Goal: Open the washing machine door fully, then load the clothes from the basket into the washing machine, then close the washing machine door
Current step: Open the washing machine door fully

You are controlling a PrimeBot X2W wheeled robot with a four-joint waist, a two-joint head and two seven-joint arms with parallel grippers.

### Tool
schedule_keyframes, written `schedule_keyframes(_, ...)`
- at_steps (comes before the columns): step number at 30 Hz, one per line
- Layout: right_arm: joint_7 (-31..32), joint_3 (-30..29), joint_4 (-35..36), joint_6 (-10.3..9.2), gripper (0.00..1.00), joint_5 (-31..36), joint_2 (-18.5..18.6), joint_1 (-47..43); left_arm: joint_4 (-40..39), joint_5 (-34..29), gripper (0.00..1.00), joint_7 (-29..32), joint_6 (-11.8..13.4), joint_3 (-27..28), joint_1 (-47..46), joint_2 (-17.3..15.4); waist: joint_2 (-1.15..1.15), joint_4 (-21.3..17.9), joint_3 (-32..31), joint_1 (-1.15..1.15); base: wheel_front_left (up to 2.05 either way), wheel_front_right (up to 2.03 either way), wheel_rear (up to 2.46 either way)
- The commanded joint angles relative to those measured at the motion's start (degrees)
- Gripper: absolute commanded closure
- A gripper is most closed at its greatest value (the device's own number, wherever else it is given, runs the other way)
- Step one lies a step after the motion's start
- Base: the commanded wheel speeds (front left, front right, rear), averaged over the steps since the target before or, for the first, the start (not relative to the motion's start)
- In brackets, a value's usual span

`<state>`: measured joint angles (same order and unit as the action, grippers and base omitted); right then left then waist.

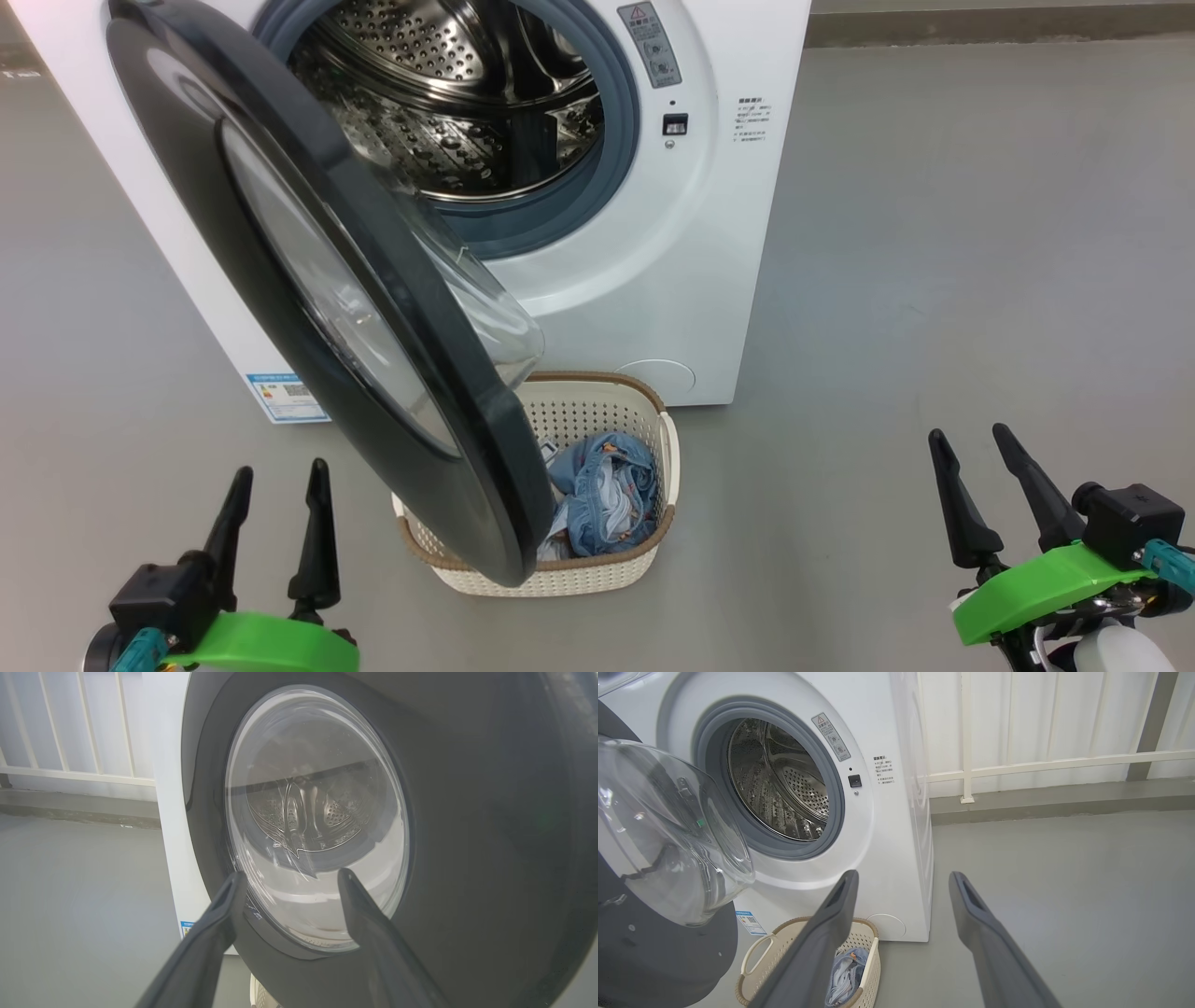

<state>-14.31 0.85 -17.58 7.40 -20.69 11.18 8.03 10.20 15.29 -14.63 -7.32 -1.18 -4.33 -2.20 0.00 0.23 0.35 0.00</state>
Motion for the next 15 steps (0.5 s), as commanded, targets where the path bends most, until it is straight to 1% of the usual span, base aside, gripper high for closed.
schedule_keyframes(1, -0.69, 1.12, 1.07, 0.09, 0.00, 0.79, 0.81, 0.47, -1.13, -0.32, 0.00, -0.37, -0.08, 2.09, -0.89, -0.68, 0.00, 0.00, -0.01, 0.00, 0.00, 0.00, 0.00)
schedule_keyframes(15, -0.69, 0.77, 0.27, 0.09, 0.00, 1.64, 0.67, 0.81, -0.57, -0.49, 0.00, -0.37, -0.14, 2.07, -1.11, -0.68, 0.00, -0.04, 0.52, 0.00, 0.00, 0.00, 0.00)
